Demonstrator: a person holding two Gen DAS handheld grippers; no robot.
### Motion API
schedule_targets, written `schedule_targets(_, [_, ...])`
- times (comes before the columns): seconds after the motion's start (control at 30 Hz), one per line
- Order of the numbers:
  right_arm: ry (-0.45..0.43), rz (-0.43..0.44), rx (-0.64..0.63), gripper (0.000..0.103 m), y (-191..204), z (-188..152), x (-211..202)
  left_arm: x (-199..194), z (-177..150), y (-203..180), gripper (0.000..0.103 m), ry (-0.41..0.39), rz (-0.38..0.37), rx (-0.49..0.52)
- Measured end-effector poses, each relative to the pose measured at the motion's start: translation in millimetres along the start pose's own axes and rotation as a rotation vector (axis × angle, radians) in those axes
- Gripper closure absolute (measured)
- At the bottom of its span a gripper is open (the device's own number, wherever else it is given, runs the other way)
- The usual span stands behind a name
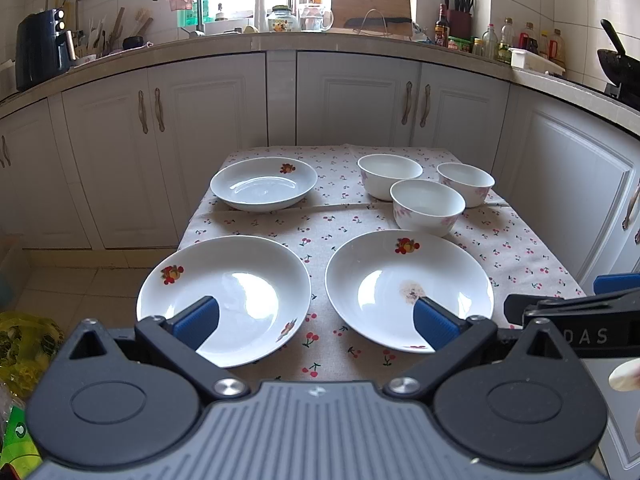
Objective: Organize plates and bowls
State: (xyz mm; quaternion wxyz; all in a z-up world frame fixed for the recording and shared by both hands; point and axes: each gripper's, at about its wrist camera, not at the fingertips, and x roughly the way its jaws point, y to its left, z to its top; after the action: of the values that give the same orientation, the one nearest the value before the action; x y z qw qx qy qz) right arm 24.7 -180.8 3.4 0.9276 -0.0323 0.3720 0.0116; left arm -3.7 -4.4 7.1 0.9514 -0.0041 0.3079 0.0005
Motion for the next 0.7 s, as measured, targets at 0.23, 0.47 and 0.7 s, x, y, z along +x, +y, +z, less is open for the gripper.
schedule_targets(0.23, [0.005,0.002,0.000,0.000,0,0,1,2,1,2,0.001,0.004,-0.011,-0.003])
schedule_targets(0.47, [0.000,0.013,-0.009,0.000,1,2,4,6,1,6,0.001,-0.011,-0.024,0.010])
schedule_targets(0.7, [-0.029,0.031,-0.027,0.000,-2,12,7,11,0,12,0.001,-0.039,-0.036,0.042])
